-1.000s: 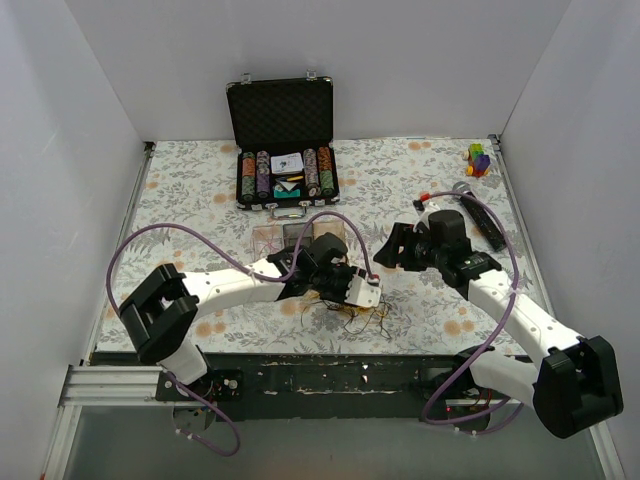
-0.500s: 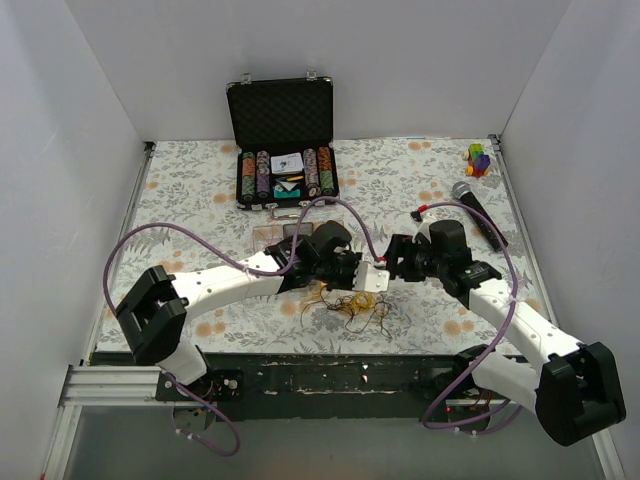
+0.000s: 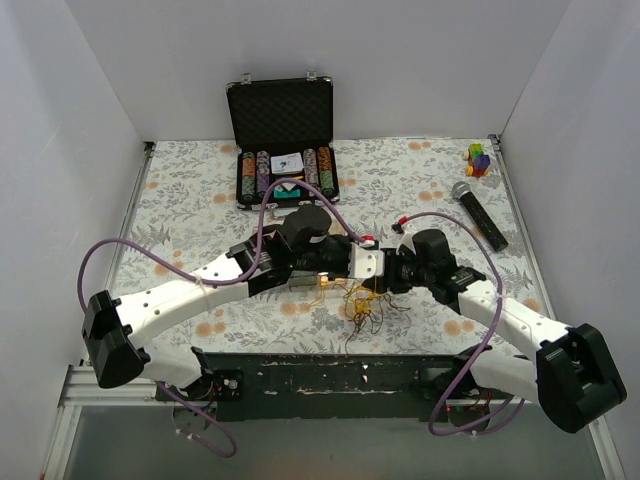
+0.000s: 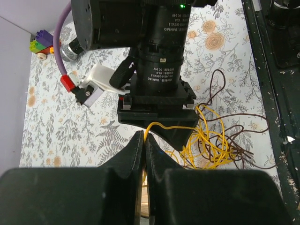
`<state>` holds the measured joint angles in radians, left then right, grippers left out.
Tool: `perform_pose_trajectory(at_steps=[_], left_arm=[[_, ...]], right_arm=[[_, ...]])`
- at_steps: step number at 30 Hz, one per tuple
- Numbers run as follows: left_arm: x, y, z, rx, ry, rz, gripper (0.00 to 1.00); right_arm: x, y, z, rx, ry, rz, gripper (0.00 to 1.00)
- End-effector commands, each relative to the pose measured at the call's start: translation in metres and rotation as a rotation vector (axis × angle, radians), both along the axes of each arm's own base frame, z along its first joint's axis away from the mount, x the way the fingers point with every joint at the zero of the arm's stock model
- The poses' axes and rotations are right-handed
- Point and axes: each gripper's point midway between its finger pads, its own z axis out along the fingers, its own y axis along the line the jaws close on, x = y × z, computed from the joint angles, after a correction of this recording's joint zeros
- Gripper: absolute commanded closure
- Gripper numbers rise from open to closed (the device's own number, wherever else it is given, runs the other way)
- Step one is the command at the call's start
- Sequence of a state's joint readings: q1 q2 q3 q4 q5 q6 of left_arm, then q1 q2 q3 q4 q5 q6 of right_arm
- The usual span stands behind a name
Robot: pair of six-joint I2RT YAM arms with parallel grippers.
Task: Untangle the cables
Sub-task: Untie the cable.
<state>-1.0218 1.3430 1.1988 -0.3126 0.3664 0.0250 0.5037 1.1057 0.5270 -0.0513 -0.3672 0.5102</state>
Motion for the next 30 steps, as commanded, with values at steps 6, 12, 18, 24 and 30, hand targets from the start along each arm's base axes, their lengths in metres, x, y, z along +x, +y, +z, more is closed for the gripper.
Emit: perform_pose_trajectory(at_steps=[6,12,18,24,30], left_arm=[[-0.004,-0.005,0.027,-0.073,-0.035,0.003,1.00],[0.003,-0.009,0.091,-0.185,-0.122,0.025,1.00],[-0.007,-0.001,0.137,-0.263,-0.163,0.014,1.00],[-0.010,0.014,0.177,-0.335,-0.221,0.041,1.00],[0.002,0.041,0.234,-0.501,-0.413,0.158,1.00]], right_arm=[[0.004,-0.008,-0.011,-0.078,-0.025,-0.070,0.83],[0.006,-0.025,-0.037,-0.183,0.011,-0.127,0.99],[0.010,-0.044,-0.053,-0.273,0.028,-0.212,0.99],[0.014,-0.058,-0.062,-0.338,0.036,-0.284,0.99],[0.015,-0.065,-0.067,-0.362,0.044,-0.320,0.99]])
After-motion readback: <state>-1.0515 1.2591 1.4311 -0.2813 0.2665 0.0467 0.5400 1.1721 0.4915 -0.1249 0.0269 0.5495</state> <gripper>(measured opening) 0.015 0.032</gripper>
